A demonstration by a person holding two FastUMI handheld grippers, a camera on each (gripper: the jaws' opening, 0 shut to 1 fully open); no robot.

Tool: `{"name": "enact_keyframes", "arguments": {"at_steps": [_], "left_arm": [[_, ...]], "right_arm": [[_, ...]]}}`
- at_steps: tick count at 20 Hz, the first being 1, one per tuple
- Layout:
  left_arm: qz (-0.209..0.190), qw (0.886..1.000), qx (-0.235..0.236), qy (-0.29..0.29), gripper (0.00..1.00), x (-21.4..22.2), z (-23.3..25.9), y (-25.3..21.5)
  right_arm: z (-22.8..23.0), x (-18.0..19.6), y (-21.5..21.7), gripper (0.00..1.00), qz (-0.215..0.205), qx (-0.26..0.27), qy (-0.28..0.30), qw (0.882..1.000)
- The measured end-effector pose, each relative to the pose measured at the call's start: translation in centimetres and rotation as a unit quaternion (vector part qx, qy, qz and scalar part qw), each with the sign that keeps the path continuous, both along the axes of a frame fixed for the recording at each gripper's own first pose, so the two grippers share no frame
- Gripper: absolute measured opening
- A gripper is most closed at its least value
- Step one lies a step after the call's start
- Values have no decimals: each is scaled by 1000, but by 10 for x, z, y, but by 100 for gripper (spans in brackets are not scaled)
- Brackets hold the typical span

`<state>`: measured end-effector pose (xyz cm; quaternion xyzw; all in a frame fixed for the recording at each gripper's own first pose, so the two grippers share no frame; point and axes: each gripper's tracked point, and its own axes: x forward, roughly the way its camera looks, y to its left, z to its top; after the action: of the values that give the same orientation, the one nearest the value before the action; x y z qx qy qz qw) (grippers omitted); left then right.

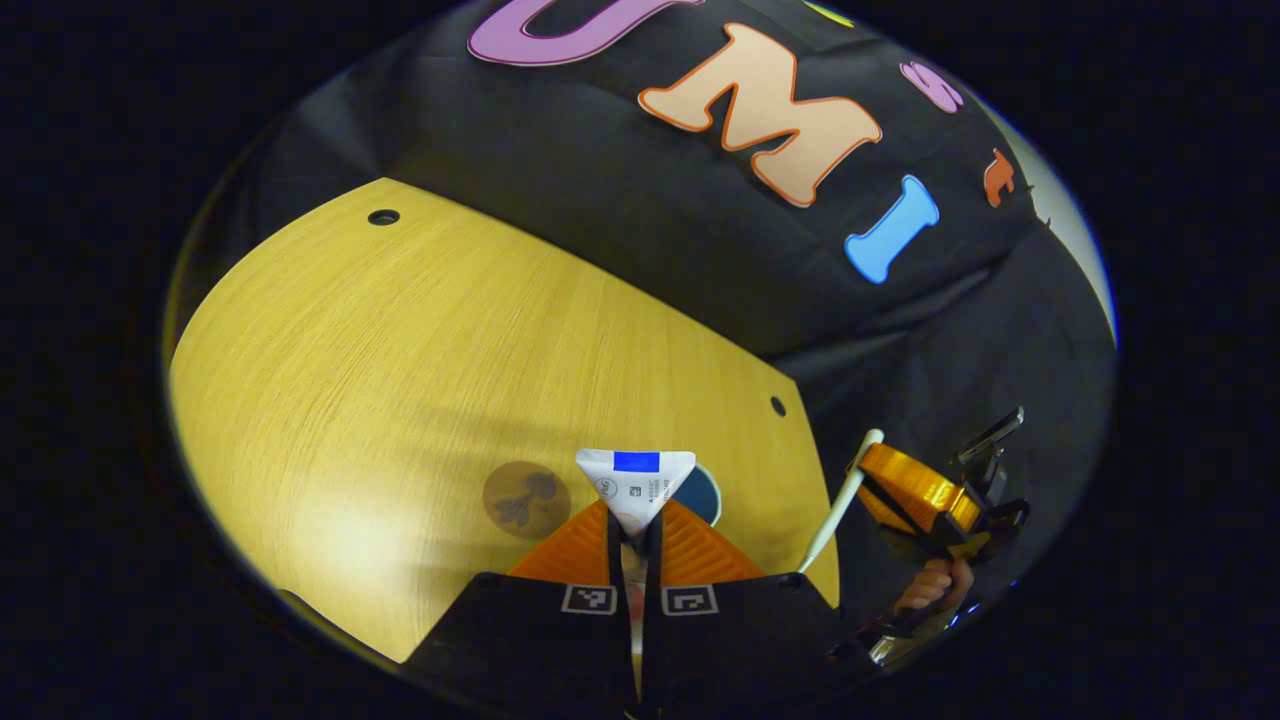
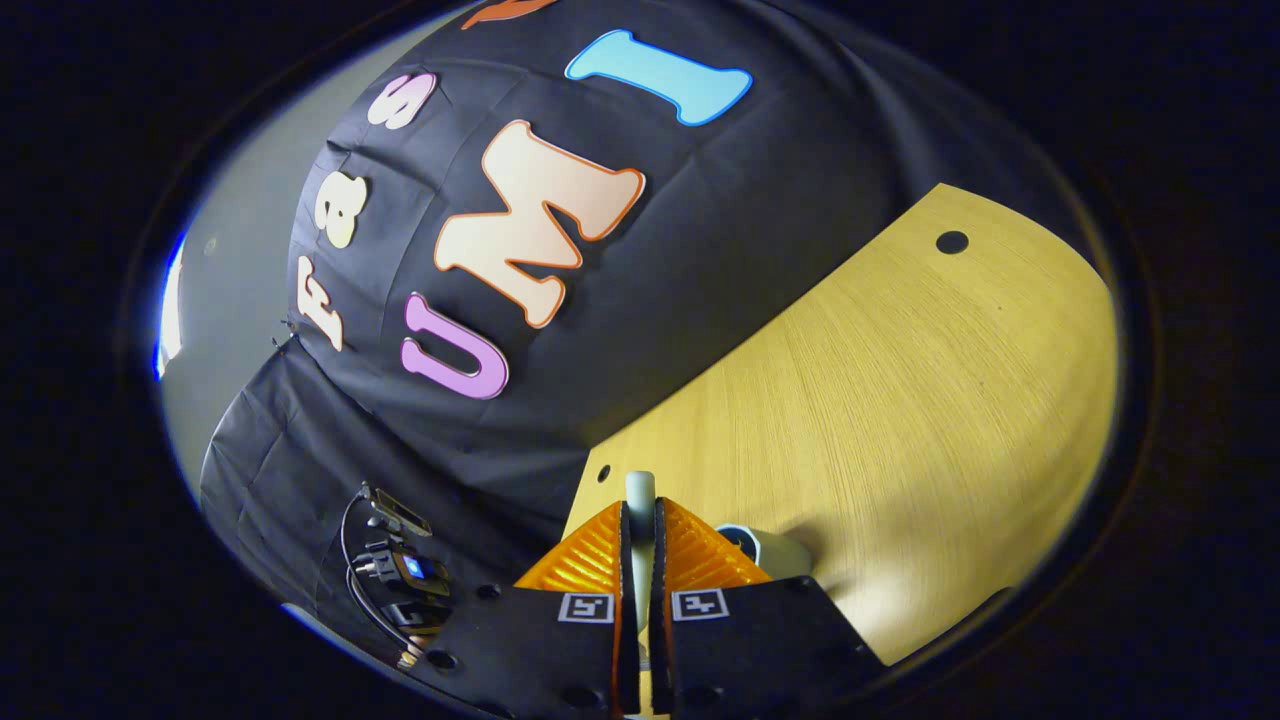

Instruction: Put the toothbrush and toothpaste on the desktop into the cup, then pick up the cup and place it on the coaster on the desktop.

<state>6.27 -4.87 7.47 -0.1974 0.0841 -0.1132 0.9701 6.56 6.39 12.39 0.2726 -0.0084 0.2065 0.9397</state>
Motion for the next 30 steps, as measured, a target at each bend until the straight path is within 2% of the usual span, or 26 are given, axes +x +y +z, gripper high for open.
{"name": "enact_keyframes", "arguments": {"at_steps": [1, 5, 6, 8, 13, 16, 19, 21, 23, 25, 26, 30], "left_arm": [[-1, 1000, -6, -17, 2, 2, 13, 2], [0, 998, -22, -64, 2, 18, 38, -5], [-3, 997, -27, -73, 2, 20, 41, -7], [-7, 995, -35, -96, 2, 21, 52, -10], [-3, 988, -18, -151, 2, 32, 76, -13], [-7, 984, -25, -174, 1, 41, 90, -21], [6, 983, -6, -186, 2, 51, 88, -19], [8, 983, 6, -183, 2, 54, 82, -19], [4, 983, 10, -185, 2, 55, 79, -22], [1, 983, 14, -185, 2, 56, 72, -26], [-3, 983, 15, -183, 2, 56, 69, -30], [-2, 985, 20, -173, 2, 65, 51, -46]], "right_arm": [[7, 4, -4, 5, -8, 3, -14, 1000], [27, 26, -19, 7, -40, 19, -60, 997], [27, 35, -24, 5, -50, 15, -66, 996], [28, 48, -29, 6, -68, -2, -87, 994], [20, 64, -17, 7, -88, -76, -137, 984], [8, 66, -6, 7, -91, -126, -158, 975], [-8, 65, 6, 11, -85, -160, -166, 969], [-16, 62, 1, 18, -90, -164, -161, 969], [-14, 53, -8, 80, -105, -155, -164, 969], [-1, 51, -28, 87, -140, -146, -181, 963], [4, 45, -38, 99, -155, -141, -188, 960], [1, 36, -77, 98, -194, -126, -173, 957]]}}
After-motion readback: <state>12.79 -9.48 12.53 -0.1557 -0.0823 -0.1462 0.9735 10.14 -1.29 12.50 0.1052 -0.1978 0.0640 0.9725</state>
